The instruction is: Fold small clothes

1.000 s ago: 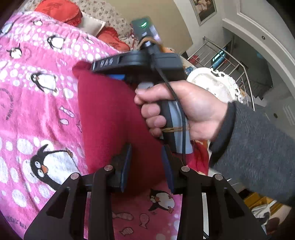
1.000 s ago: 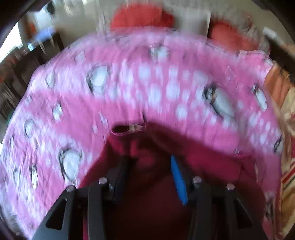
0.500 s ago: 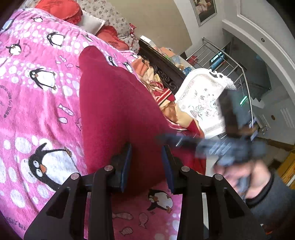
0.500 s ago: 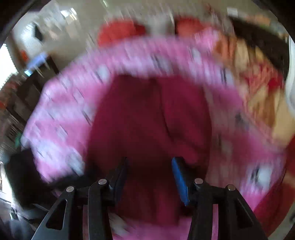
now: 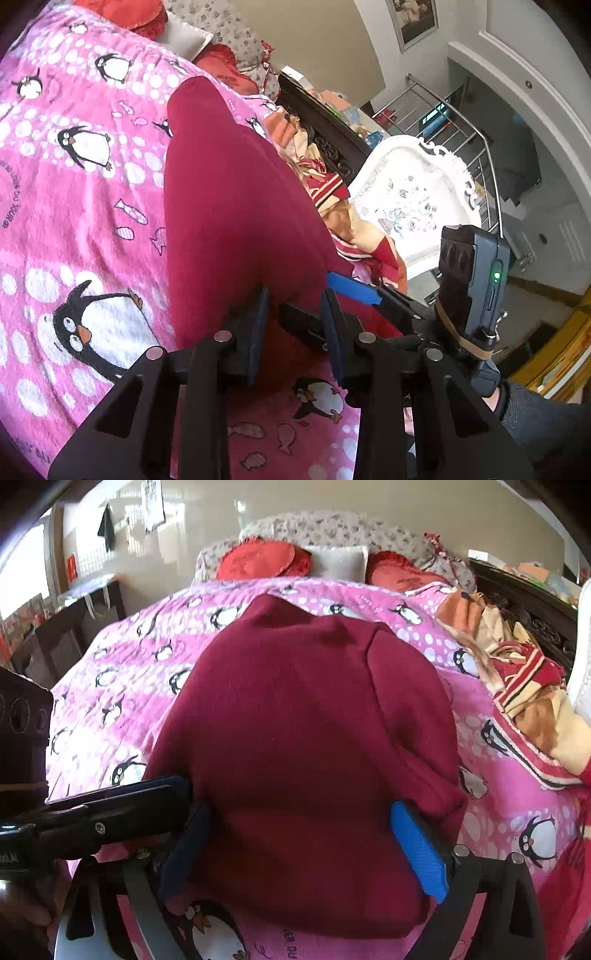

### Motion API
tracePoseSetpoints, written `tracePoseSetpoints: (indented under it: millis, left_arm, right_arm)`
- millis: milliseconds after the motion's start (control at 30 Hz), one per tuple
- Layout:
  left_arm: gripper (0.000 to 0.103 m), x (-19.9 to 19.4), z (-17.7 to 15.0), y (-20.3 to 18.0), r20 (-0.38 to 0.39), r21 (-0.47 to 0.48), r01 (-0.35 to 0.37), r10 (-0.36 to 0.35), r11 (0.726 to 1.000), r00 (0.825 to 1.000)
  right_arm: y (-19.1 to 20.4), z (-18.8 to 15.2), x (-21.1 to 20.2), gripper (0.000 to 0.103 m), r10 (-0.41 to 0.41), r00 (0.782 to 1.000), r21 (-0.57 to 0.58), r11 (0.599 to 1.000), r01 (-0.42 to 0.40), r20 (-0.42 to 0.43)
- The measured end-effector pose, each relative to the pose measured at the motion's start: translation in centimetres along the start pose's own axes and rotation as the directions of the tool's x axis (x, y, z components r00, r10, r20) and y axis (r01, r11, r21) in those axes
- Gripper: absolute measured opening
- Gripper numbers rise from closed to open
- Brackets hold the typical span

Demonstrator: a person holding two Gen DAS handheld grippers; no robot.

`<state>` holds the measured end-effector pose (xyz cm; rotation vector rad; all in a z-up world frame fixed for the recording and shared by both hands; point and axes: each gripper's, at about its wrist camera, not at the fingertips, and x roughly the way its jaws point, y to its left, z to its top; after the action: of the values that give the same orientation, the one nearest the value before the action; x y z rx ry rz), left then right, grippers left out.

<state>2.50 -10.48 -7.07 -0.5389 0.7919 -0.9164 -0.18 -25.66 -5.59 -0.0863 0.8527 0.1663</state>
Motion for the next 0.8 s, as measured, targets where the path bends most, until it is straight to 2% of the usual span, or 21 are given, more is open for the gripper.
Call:
tracePoseSetpoints:
  millis: [800]
  left_arm:
    - [0.029,0.1,-0.02,0.49,-0.005,-0.011,0.018,-0.018,1.0,1.0]
  right_arm:
    - [0.01,-0.6,0.23,0.097,-0.006,0.998,-0.009,1.0,0.006,0.065]
